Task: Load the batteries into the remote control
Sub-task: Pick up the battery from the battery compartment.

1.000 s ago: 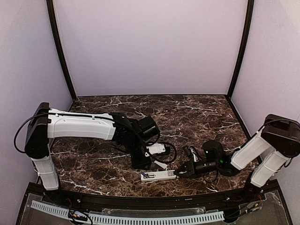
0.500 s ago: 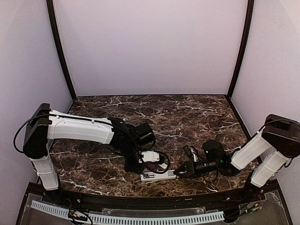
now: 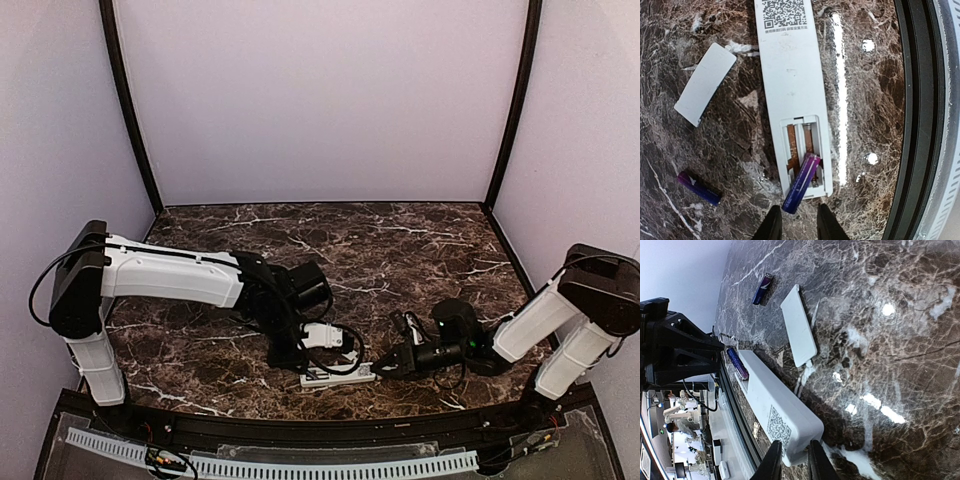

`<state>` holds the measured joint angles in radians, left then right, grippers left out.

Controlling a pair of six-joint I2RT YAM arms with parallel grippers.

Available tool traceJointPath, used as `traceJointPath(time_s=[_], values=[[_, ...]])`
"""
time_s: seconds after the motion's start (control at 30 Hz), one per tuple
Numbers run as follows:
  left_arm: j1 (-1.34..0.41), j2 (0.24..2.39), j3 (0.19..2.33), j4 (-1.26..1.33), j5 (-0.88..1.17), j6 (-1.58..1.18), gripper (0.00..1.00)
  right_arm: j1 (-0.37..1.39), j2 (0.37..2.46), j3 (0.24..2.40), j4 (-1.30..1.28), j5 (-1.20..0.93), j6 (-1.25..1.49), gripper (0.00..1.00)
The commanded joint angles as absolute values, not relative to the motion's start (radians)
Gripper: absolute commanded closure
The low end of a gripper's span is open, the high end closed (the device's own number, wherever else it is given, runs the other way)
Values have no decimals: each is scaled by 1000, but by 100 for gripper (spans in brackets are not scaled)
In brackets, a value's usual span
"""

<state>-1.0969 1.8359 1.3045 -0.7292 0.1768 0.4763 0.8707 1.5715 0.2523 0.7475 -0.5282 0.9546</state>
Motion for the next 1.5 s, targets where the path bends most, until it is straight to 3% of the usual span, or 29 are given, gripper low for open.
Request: traceJointPath(time_s=[0.0, 0.53, 0.9, 1.47], values=[[-1094, 1814, 1280, -735, 218, 495, 75, 880, 1587, 270, 774, -546, 946, 82], [-1102, 1837, 1274, -729, 241, 496, 79, 880, 1594, 264, 789, -546, 954, 82], [-1106, 1857, 1263, -718, 210, 499, 74, 881, 1592, 258, 795, -545, 956, 83], [-1121, 1875, 1285, -725, 254, 488, 92, 880, 1600, 255, 804, -543, 957, 83]])
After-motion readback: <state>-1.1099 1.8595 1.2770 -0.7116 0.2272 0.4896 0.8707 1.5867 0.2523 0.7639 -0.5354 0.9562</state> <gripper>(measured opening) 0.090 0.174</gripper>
